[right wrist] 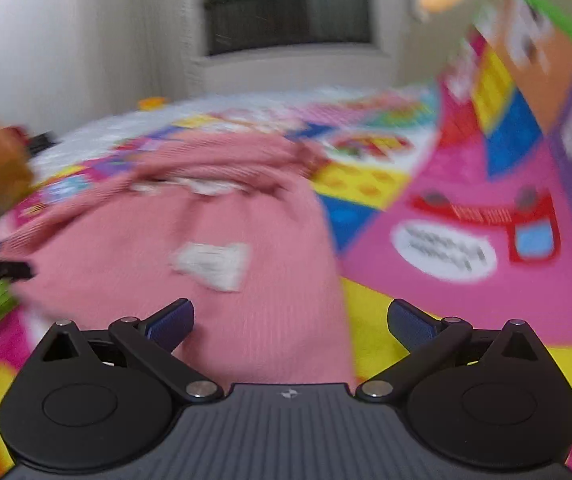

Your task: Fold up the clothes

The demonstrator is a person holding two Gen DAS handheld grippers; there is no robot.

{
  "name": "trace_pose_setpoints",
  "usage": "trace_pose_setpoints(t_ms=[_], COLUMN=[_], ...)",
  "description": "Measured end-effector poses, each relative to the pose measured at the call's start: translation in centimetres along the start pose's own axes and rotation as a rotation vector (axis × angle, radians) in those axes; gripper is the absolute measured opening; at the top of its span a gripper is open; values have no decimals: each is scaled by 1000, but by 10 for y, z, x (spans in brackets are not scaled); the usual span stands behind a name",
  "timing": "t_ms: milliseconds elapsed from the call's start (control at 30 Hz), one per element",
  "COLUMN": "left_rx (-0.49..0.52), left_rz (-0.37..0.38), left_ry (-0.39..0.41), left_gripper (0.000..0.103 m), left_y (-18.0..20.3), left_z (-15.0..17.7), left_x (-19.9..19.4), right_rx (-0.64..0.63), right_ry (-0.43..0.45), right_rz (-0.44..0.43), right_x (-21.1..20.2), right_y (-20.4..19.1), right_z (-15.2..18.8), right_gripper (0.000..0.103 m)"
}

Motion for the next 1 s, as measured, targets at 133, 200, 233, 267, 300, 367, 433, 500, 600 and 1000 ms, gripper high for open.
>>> trace_pose_setpoints(t_ms=[133,200,233,267,300,367,433,500,600,1000], left_rx=[67,101,118,140,155,183,209,239,326,431], left_rz=[0,1,1,-7,-1,41,115,169,164,130], left_ry=[-9,-13,-16,-7,1,27,63,105,169,122], left_gripper=[103,103,103,103,103,103,103,103,103,81], left_y=[1,2,2,7,12,25,41,57,78,103], left_z=[6,10,11,10,8,3,-3,-10,-18,-48], left_x=[-12,-17,-20,-21,-23,-31,-43,-55,-64,-8], right_rx=[-262,-305,-298,-280,-256,-196,-112,-77,-101,-256], right_ry=[-35,-56,-45,-21,10,77,149,163,123,47], right_rz=[65,98,115,131,147,164,136,103,72,22], right_x=[4,18,24,27,27,25,15,12,17,6], right_y=[-34,-42,-43,-44,-43,-41,-37,-35,-40,-61], right_z=[14,19,17,9,0,-21,-45,-57,-56,-40], right_gripper=[103,103,103,103,103,103,92,75,36,17])
Point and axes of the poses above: each gripper's, at about its wrist camera, not at the fingertips, and x roughly the way its jaws point, y to its right, z to its underside, the point moved 10 cm from there along x, roughly the way its jaws point, and after that the axes turned 9 degrees about -z, right-handed, at the moved point
